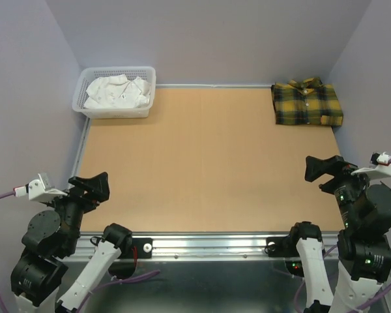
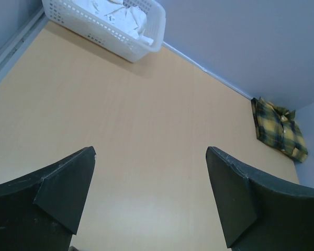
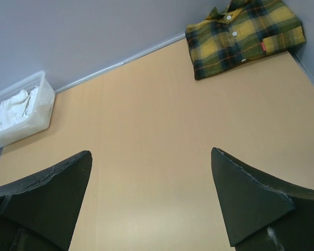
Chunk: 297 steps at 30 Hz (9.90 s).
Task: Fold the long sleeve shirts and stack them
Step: Grab the shirt from the pile, then move the shirt to the center of the board, then flatten the shirt out
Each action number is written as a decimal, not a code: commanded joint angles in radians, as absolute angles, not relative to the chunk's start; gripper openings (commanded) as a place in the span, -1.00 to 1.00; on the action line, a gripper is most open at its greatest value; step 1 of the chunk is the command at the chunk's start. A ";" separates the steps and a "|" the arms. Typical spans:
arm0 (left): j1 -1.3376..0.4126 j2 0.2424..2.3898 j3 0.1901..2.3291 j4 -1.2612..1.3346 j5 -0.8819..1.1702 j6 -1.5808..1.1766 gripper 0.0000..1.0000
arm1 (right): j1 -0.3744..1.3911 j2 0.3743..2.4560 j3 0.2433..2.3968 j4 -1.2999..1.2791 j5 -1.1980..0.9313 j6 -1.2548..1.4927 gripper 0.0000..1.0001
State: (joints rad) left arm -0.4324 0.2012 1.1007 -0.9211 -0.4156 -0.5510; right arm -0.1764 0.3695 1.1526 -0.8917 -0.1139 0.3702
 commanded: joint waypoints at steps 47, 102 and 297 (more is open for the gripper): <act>0.098 2.335 2.233 -0.353 -0.428 -0.397 0.97 | -0.087 0.640 1.103 -0.850 -0.265 0.279 1.00; 0.057 1.730 2.387 0.219 0.411 -0.693 -1.00 | -0.087 0.436 1.124 -0.828 -0.327 0.342 1.00; -0.436 1.251 0.735 -0.091 0.275 -0.568 0.63 | 0.206 0.285 0.790 -0.919 0.353 0.953 0.52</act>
